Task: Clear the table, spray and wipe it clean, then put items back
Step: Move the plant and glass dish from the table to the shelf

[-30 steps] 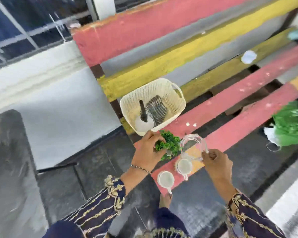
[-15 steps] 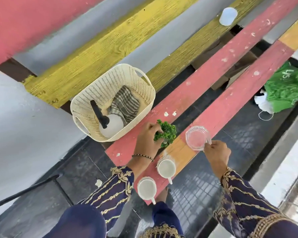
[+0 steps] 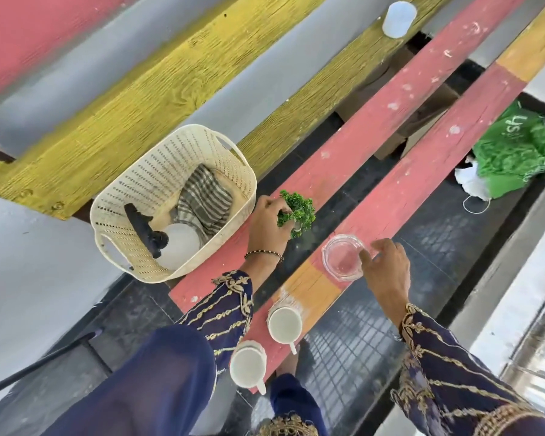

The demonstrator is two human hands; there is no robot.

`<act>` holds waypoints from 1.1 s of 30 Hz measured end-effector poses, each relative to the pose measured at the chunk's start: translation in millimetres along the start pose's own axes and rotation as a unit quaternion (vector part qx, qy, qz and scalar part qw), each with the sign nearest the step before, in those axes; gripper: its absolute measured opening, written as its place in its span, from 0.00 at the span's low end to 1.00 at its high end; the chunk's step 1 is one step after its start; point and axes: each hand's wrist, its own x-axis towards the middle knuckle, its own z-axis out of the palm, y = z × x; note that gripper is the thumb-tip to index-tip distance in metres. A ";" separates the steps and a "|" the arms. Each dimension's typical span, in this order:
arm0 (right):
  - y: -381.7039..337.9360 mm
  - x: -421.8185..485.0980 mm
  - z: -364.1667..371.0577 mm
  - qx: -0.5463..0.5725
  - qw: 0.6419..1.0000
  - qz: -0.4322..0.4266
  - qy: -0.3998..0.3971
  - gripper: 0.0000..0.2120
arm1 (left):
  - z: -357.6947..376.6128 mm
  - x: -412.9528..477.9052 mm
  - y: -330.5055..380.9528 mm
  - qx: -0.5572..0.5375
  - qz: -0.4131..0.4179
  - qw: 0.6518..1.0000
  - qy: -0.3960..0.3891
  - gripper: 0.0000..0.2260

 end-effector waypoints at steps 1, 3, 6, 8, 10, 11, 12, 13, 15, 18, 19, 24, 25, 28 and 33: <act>-4.3 3.4 -1.3 -0.004 1.000 -0.013 -0.001 0.16 | 2.0 4.4 0.4 -0.004 -0.005 1.000 0.004 0.07; -12.8 8.4 -2.6 0.004 0.999 -0.037 0.000 0.14 | 5.6 11.4 1.0 -0.014 -0.012 1.000 0.009 0.07; -22.8 12.2 -1.8 0.013 0.997 -0.070 0.004 0.12 | 8.3 21.8 3.0 -0.012 -0.001 1.000 0.019 0.07; -27.6 12.4 -0.1 0.022 0.996 -0.083 0.004 0.10 | 9.3 28.2 3.6 -0.012 0.000 1.000 0.024 0.07; -31.2 11.4 1.9 0.029 0.996 -0.088 0.002 0.09 | 10.4 33.7 3.1 -0.011 -0.009 1.000 0.025 0.07; -32.6 11.1 3.1 0.028 0.995 -0.091 -0.002 0.09 | 10.4 36.1 2.4 -0.007 -0.012 1.000 0.026 0.08; -33.4 10.3 4.2 0.027 0.995 -0.094 -0.007 0.08 | 10.3 37.7 1.8 -0.003 -0.015 1.000 0.027 0.08; -34.0 9.4 5.2 0.027 0.995 -0.097 -0.010 0.08 | 9.6 39.0 1.4 -0.001 -0.018 0.999 0.027 0.09; -35.1 6.1 5.8 0.030 0.994 -0.103 -0.012 0.08 | 8.3 40.0 1.3 -0.001 -0.019 1.000 0.022 0.10; -38.4 -1.1 7.1 0.037 0.993 -0.114 -0.016 0.07 | 4.4 36.2 3.6 0.006 -0.008 1.000 0.002 0.11; -40.0 -4.0 7.5 0.038 0.992 -0.118 -0.018 0.07 | 3.0 34.4 4.9 0.011 -0.003 1.000 -0.006 0.12; -53.6 -19.2 8.2 0.045 0.989 -0.139 -0.023 0.07 | -12.8 22.0 12.8 0.022 0.018 0.999 -0.040 0.16; -58.1 -22.4 8.3 0.047 0.988 -0.145 -0.024 0.06 | -16.7 18.9 14.8 0.025 0.024 0.998 -0.043 0.17; -80.6 -36.9 9.6 0.050 0.983 -0.173 -0.028 0.06 | -40.7 5.1 18.3 0.023 0.040 0.998 -0.045 0.17; -128.8 -66.3 18.9 0.062 0.971 -0.222 -0.057 0.06 | -90.4 -20.2 9.6 0.009 0.045 0.999 -0.016 0.12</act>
